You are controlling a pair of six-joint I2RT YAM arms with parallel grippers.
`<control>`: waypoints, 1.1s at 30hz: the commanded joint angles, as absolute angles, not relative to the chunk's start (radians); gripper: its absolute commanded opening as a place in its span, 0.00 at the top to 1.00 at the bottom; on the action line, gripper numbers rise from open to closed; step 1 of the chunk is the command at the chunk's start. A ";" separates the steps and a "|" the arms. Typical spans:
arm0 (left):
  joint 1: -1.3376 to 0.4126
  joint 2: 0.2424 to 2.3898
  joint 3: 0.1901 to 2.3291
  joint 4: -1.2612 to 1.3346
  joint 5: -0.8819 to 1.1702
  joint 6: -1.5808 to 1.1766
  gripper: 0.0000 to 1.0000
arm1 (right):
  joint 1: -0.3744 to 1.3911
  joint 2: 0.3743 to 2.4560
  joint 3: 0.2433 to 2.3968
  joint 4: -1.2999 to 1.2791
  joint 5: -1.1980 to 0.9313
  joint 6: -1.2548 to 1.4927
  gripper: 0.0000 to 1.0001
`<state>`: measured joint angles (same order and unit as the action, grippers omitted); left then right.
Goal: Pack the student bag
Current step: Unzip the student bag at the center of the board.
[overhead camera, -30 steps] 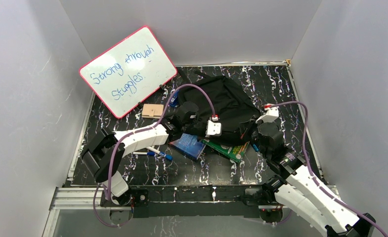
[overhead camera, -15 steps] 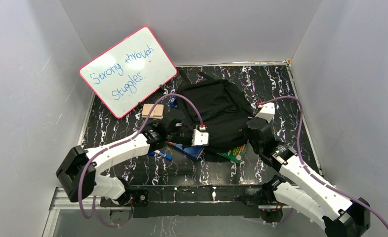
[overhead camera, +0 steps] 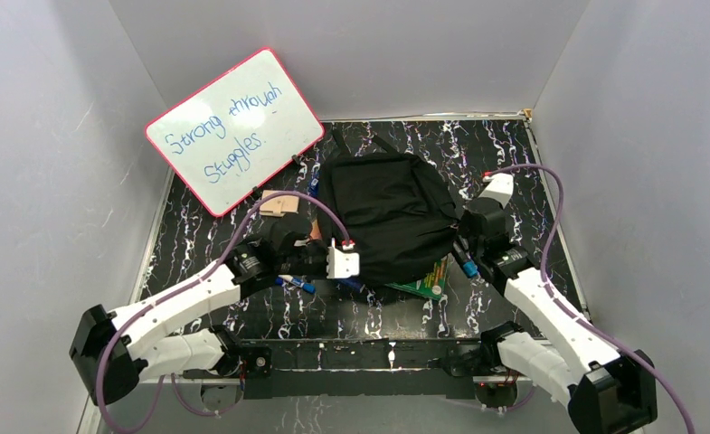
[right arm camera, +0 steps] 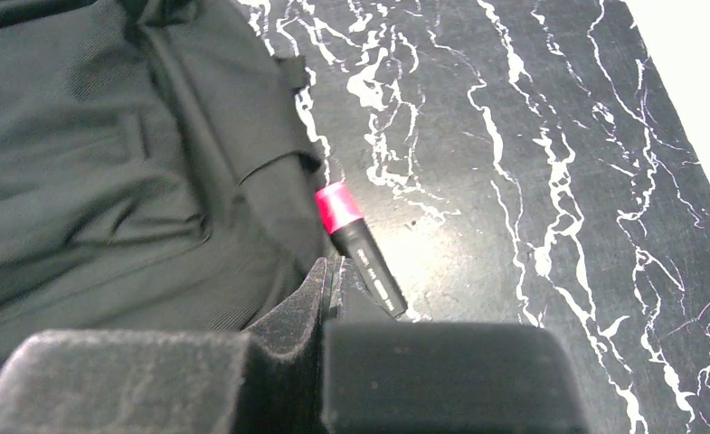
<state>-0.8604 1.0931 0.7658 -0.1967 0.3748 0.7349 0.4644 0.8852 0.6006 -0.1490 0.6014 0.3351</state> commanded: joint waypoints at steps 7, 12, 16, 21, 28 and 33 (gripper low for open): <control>-0.839 0.955 0.710 -0.279 0.305 0.684 0.94 | 0.284 0.935 0.639 0.072 0.249 0.248 1.00; -0.839 0.981 0.744 -0.181 0.453 0.611 0.60 | 0.284 0.861 0.605 0.160 -0.101 0.195 1.00; -0.840 1.024 0.811 -0.140 0.562 0.577 0.50 | 0.284 0.822 0.609 0.129 -0.252 0.214 1.00; -0.886 1.111 0.918 -0.082 0.614 0.531 0.48 | 0.285 0.789 0.592 0.113 -0.363 0.311 1.00; -1.060 1.220 0.945 0.070 0.450 0.495 0.46 | 0.285 0.753 0.578 0.116 -0.461 0.399 1.00; -1.182 1.298 0.924 0.177 0.318 0.473 0.46 | 0.286 0.730 0.588 0.095 -0.501 0.406 1.00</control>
<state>-1.1042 1.2621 0.9192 0.0601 0.4313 0.5037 0.2836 0.7662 0.5720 0.0498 -0.4068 0.3687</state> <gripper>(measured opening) 0.542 0.017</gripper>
